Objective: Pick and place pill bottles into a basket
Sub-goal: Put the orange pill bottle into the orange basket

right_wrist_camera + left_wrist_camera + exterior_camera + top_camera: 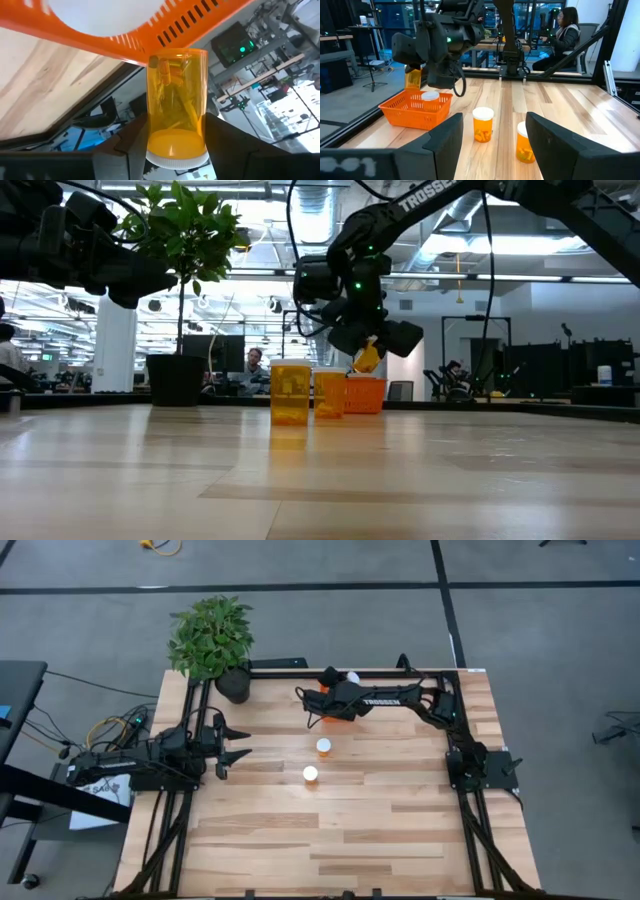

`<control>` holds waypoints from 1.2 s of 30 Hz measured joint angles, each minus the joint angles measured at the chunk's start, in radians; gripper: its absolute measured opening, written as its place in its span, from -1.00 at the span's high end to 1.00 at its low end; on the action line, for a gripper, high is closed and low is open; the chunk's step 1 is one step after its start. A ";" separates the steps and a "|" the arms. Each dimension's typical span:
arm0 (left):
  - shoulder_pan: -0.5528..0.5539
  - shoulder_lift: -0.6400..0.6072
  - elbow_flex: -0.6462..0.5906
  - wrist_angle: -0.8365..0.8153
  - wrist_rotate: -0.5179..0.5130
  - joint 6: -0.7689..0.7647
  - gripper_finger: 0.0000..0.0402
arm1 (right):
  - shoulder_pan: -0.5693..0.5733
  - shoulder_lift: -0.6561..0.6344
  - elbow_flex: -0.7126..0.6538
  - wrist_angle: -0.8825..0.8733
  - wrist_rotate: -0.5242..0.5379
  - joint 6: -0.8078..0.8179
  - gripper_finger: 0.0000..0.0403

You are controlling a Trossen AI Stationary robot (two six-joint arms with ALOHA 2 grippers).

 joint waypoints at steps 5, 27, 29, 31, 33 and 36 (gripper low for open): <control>0.000 0.000 0.000 0.000 0.000 0.000 -0.04 | 0.000 0.007 0.000 -0.017 -0.004 -0.003 0.17; 0.000 0.000 0.000 0.000 0.000 0.000 -0.04 | -0.002 0.035 0.000 0.001 -0.031 -0.063 0.16; 0.000 0.000 0.000 0.000 0.000 0.000 -0.04 | -0.002 0.035 0.000 0.014 -0.031 -0.069 0.16; 0.000 0.000 0.000 0.000 0.000 0.000 -0.04 | -0.002 0.035 0.000 0.015 -0.031 -0.070 0.14; 0.000 0.000 0.000 0.000 0.000 0.000 -0.04 | -0.002 0.035 0.000 0.015 -0.031 -0.071 0.11; 0.000 0.000 0.000 0.000 0.000 0.000 -0.04 | -0.002 0.035 0.000 0.015 -0.031 -0.071 0.06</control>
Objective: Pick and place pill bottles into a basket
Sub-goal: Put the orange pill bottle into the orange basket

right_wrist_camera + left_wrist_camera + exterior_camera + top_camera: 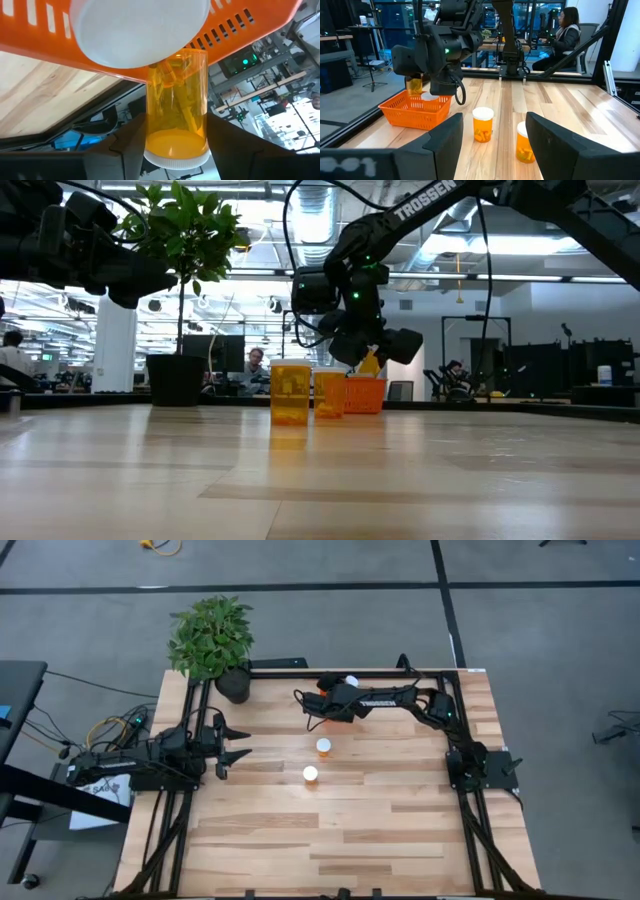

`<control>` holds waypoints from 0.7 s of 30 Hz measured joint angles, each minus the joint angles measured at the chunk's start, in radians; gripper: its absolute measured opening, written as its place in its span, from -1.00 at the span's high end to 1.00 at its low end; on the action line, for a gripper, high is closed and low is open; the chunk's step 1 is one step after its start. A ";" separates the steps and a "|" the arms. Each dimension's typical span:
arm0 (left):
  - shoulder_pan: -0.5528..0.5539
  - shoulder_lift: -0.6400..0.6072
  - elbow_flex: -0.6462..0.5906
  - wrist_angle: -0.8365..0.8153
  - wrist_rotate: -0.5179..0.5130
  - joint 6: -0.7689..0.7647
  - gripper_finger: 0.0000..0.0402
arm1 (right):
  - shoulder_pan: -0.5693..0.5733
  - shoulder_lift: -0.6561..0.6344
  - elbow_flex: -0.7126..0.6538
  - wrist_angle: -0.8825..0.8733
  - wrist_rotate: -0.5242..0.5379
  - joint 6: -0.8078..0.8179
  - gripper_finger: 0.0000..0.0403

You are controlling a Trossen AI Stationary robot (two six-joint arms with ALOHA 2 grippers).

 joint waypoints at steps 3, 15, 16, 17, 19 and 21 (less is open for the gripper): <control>0.000 0.000 0.000 0.000 0.000 0.000 -0.04 | 0.000 0.000 0.000 0.000 0.000 0.000 0.03; 0.000 0.000 0.000 0.000 0.000 0.000 -0.04 | 0.000 0.000 0.000 -0.002 -0.020 0.000 0.02; 0.000 0.000 0.000 0.000 0.000 0.000 -0.04 | 0.000 0.000 0.000 -0.002 -0.020 -0.001 0.02; 0.000 0.000 0.000 0.000 0.000 0.000 -0.04 | 0.000 0.000 0.000 -0.002 -0.021 0.000 0.02; 0.000 0.000 0.000 0.000 0.000 0.000 -0.04 | 0.000 0.000 0.000 -0.002 -0.022 0.000 0.01; 0.000 0.000 0.000 0.000 0.000 0.000 -0.04 | 0.000 0.000 0.000 -0.002 -0.022 0.000 0.01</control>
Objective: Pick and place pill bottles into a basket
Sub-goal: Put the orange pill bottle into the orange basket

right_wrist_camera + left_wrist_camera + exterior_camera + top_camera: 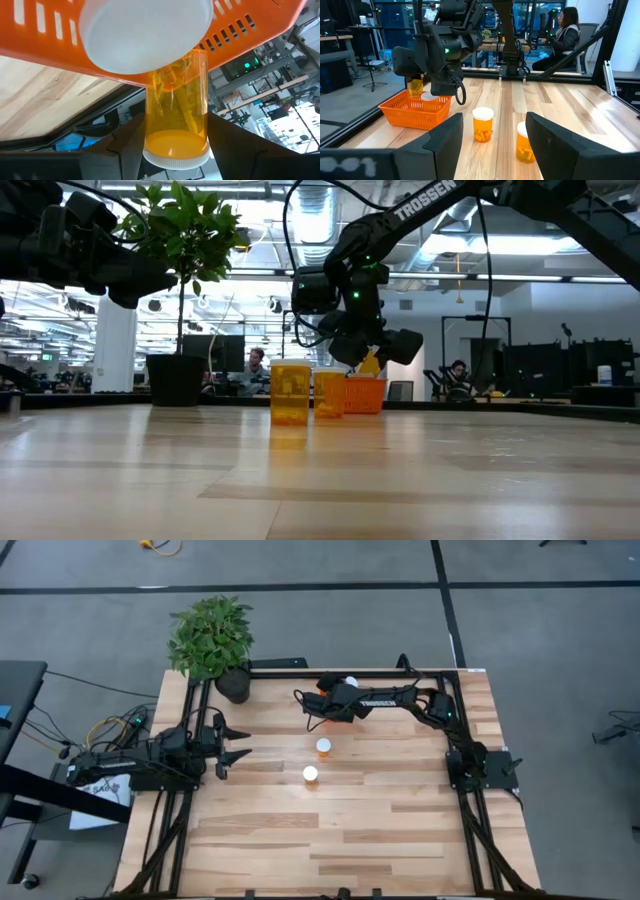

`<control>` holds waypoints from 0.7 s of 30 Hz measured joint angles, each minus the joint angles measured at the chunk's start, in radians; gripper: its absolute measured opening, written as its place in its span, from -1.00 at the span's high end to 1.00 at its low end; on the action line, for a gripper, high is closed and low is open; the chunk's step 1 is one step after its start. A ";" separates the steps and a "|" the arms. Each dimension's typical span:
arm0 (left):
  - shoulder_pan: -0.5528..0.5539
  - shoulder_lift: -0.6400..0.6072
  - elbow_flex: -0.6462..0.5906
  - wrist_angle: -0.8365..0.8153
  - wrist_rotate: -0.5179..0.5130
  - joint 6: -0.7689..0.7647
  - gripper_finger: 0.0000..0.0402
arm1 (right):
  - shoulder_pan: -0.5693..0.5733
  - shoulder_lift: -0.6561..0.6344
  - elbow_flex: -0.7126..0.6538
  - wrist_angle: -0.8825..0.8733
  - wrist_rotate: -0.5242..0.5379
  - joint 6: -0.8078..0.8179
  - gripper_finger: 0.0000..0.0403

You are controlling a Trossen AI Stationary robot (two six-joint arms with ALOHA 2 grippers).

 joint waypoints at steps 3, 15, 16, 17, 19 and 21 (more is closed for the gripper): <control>0.000 0.000 0.000 0.000 0.000 0.000 -0.04 | 0.000 0.000 0.000 0.000 0.000 0.000 0.01; 0.000 0.000 0.000 0.000 0.000 0.000 -0.04 | -0.003 0.000 0.000 -0.001 -0.004 0.000 -0.02; 0.000 0.000 0.000 0.000 0.000 0.000 -0.04 | -0.005 0.000 0.000 -0.003 -0.006 0.000 -0.02; 0.000 0.000 0.000 0.000 0.000 0.000 -0.04 | -0.006 0.000 0.000 -0.005 -0.008 0.000 -0.02; 0.000 0.000 0.000 0.000 0.000 0.000 -0.04 | -0.006 0.000 0.000 -0.005 -0.008 0.000 -0.02; 0.000 0.000 0.000 0.000 0.000 0.000 -0.04 | -0.006 0.000 0.000 -0.005 -0.008 0.001 -0.02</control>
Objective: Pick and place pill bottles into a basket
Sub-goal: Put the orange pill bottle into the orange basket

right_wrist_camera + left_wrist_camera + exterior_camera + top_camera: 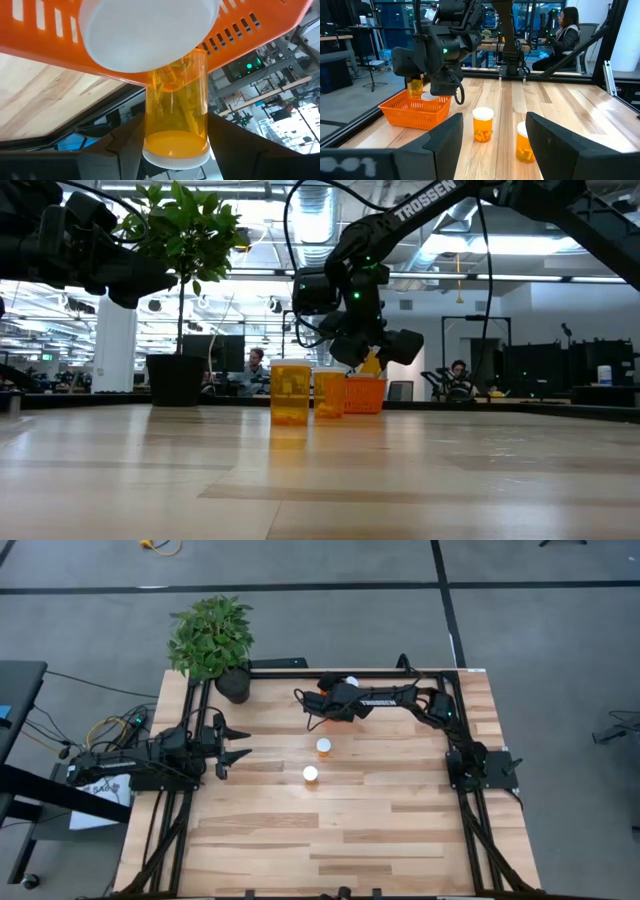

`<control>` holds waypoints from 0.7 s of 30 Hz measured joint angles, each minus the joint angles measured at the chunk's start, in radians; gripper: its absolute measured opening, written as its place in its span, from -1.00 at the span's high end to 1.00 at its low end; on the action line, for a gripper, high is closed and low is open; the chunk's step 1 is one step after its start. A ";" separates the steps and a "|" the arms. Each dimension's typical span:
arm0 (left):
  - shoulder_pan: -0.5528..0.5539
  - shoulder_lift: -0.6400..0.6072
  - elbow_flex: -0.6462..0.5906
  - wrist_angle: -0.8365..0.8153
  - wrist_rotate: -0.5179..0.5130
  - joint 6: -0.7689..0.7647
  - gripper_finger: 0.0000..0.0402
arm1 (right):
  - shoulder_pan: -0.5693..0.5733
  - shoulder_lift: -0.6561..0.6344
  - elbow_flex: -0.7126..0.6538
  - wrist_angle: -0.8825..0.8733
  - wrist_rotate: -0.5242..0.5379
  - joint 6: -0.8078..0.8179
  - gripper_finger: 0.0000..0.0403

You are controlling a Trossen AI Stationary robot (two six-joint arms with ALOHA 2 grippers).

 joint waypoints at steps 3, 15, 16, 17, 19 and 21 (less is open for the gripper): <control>0.000 0.000 0.000 0.000 0.000 0.000 -0.04 | 0.000 0.000 0.000 0.001 0.000 0.000 -0.04; 0.000 0.000 0.000 0.000 0.000 0.000 -0.04 | 0.000 0.000 0.000 0.002 -0.014 0.000 -0.07; 0.000 0.000 0.000 0.000 0.000 0.000 -0.04 | 0.000 0.000 0.000 0.002 -0.014 0.000 -0.07; 0.000 0.000 0.000 0.000 0.000 0.000 -0.04 | 0.000 0.000 0.000 0.002 -0.014 0.000 -0.06; 0.000 0.000 0.000 0.000 0.000 0.000 -0.04 | 0.000 0.000 0.000 0.002 -0.014 0.000 -0.05; 0.000 0.000 0.000 0.000 0.000 0.000 -0.04 | 0.000 0.000 0.000 0.003 -0.011 0.000 -0.03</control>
